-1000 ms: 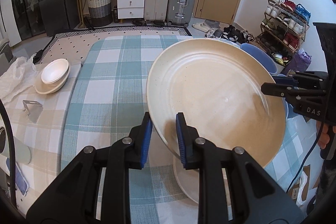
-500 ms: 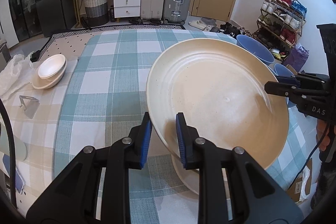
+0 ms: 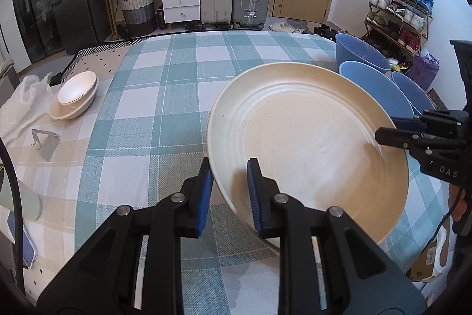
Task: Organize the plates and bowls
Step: 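Carry the cream plate with both grippers and lower it onto the cream plate stack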
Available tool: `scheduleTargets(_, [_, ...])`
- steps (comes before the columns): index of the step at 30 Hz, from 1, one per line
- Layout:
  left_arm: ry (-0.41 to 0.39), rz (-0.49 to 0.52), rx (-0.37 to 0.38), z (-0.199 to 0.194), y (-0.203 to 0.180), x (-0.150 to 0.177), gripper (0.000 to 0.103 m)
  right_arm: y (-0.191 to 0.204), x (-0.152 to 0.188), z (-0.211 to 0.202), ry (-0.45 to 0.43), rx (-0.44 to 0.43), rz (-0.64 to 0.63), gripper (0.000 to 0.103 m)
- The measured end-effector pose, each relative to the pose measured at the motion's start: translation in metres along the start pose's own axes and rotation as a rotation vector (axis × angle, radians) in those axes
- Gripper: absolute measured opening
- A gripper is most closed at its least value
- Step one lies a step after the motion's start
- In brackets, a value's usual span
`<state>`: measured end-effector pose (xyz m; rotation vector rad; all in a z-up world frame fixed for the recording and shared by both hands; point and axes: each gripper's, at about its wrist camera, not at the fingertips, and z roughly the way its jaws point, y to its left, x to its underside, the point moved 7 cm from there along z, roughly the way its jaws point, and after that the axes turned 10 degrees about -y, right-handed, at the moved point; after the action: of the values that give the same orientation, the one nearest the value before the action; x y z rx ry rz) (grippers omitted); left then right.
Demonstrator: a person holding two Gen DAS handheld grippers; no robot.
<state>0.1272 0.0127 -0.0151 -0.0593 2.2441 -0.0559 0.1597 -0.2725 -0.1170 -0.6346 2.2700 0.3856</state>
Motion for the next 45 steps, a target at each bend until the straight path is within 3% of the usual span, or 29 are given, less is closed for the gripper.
scheduleTargets(23, [0.048,0.097,0.020,0.030,-0.018,0.037,0.019,-0.005,0.050,0.004,0.029,0.035,0.060,0.023])
scheduleTargets(45, [0.100,0.155,-0.017,0.048,-0.034,0.053,0.021,-0.010,0.071,0.014,0.073,0.093,0.060,0.025])
